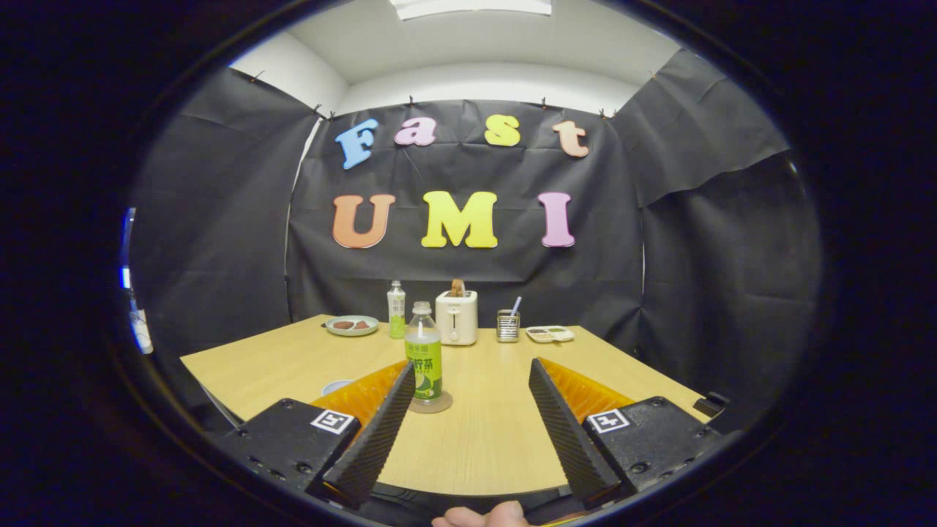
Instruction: Take the bottle from table, then pour the juice into the cup, finally place the bottle on the coaster
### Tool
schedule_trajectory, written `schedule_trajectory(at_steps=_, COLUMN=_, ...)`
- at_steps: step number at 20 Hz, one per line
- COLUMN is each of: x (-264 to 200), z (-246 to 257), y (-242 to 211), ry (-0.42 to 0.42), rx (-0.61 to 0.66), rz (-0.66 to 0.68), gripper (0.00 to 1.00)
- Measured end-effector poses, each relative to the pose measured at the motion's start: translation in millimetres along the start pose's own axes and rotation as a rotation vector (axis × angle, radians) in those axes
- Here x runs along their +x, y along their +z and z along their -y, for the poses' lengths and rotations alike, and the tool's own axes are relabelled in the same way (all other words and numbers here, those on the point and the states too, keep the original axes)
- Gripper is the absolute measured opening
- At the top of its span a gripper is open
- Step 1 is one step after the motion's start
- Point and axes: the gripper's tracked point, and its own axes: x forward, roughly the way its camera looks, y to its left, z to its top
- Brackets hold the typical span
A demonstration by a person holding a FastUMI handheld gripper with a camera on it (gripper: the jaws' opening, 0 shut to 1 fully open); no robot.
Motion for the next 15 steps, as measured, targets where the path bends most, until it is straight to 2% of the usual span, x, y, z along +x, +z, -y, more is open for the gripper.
schedule_trajectory(at_steps=15, x=9.0, z=-53.5, y=-15.9, ry=0.023, rx=-0.029, rz=0.035, gripper=1.00)
